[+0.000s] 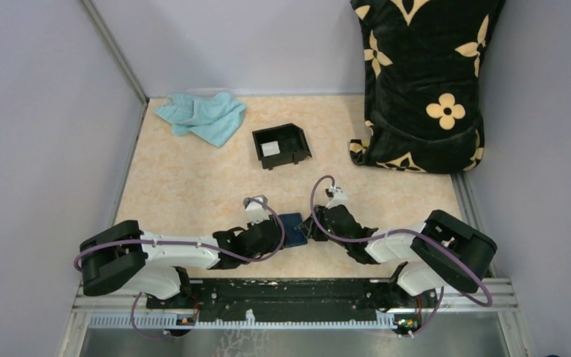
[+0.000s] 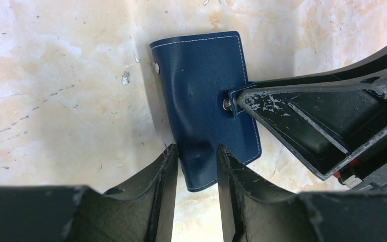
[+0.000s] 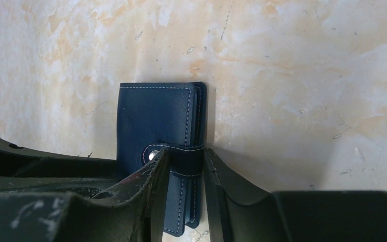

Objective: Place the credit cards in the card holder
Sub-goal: Close the card holder at the center of the board.

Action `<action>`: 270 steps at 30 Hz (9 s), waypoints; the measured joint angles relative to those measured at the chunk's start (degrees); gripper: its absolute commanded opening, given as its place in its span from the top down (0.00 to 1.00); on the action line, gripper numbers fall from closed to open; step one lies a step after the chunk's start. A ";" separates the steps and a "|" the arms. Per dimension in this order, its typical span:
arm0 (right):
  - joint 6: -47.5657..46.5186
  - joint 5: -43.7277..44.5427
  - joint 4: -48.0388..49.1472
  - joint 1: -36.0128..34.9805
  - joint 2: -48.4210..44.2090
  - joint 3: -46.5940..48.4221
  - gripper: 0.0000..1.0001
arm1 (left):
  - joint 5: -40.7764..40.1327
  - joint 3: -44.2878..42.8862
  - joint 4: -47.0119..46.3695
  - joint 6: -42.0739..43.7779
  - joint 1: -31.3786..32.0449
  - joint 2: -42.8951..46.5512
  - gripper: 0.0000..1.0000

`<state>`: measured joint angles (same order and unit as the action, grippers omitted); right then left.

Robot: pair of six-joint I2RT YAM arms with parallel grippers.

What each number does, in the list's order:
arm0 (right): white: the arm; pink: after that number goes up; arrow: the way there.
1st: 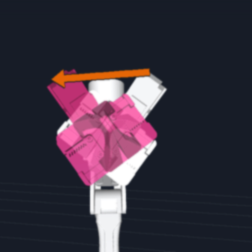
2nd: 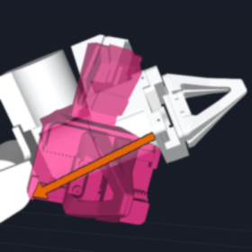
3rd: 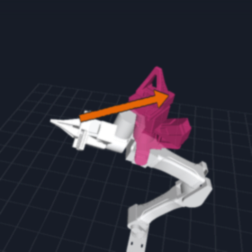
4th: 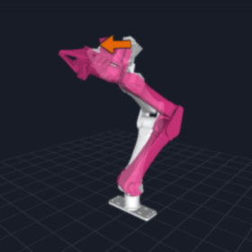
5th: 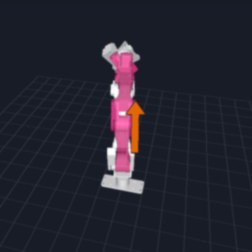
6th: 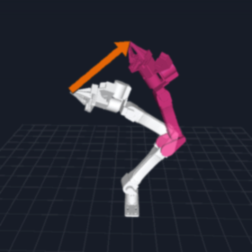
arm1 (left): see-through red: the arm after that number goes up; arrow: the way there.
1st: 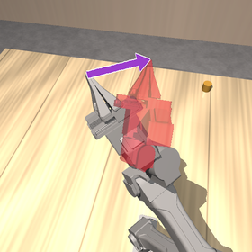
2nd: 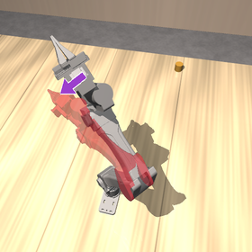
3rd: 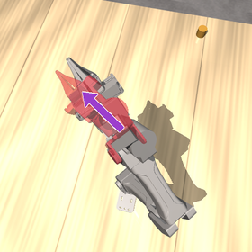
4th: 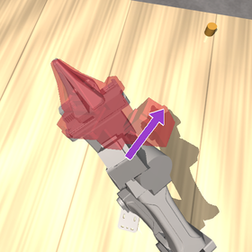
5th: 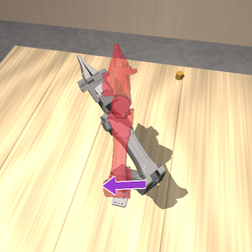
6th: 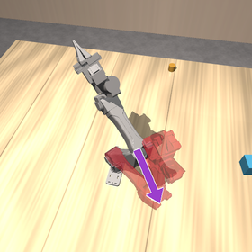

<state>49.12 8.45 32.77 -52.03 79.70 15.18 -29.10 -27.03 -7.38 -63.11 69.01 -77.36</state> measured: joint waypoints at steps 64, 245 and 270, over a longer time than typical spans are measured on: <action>-0.09 -2.05 -0.63 -0.81 1.79 1.86 0.70 | -0.72 -7.54 6.25 1.44 -4.31 -7.02 0.41; 9.66 32.35 5.44 -19.26 11.28 3.69 0.70 | -10.27 -5.88 6.54 -11.98 -0.28 -9.07 0.49; 12.83 43.50 -8.41 -26.27 11.21 9.35 0.56 | -10.29 -4.83 4.68 -12.35 -0.28 -8.85 0.51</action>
<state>61.95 51.94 24.36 -78.30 90.91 24.53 -39.40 -31.86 -2.70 -75.46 68.73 -86.21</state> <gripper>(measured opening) 0.387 0.497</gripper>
